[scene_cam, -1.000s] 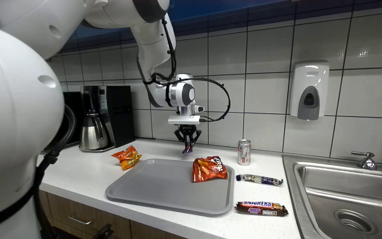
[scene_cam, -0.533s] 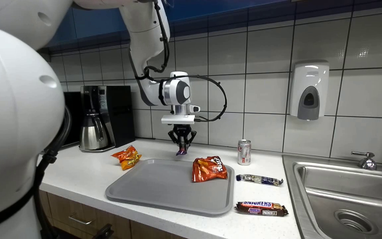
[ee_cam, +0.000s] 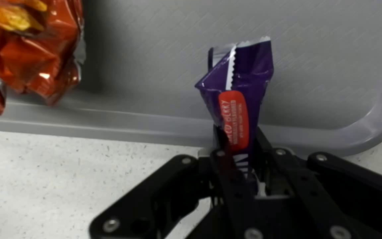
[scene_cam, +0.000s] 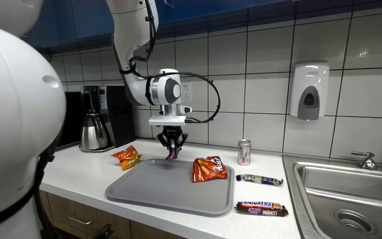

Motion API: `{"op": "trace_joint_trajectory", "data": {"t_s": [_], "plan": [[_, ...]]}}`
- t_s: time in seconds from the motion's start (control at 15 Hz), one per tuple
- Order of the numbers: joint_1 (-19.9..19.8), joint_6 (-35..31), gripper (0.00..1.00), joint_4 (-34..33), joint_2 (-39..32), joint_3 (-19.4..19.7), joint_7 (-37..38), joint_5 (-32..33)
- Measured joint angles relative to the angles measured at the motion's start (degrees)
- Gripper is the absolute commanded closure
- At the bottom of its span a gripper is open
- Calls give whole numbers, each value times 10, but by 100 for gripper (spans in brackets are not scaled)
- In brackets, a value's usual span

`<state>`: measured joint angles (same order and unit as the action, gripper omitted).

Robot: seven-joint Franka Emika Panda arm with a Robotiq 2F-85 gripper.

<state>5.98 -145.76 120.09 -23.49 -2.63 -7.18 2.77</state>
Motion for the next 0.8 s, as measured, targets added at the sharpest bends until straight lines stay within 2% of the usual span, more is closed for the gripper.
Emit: {"op": "trace_joint_trajectory", "data": {"t_s": [0.4,0.8], "plan": [[1,-29,95,84,41,-9,0,0],[6,-48,95,127,48,-20,0,0]]}}
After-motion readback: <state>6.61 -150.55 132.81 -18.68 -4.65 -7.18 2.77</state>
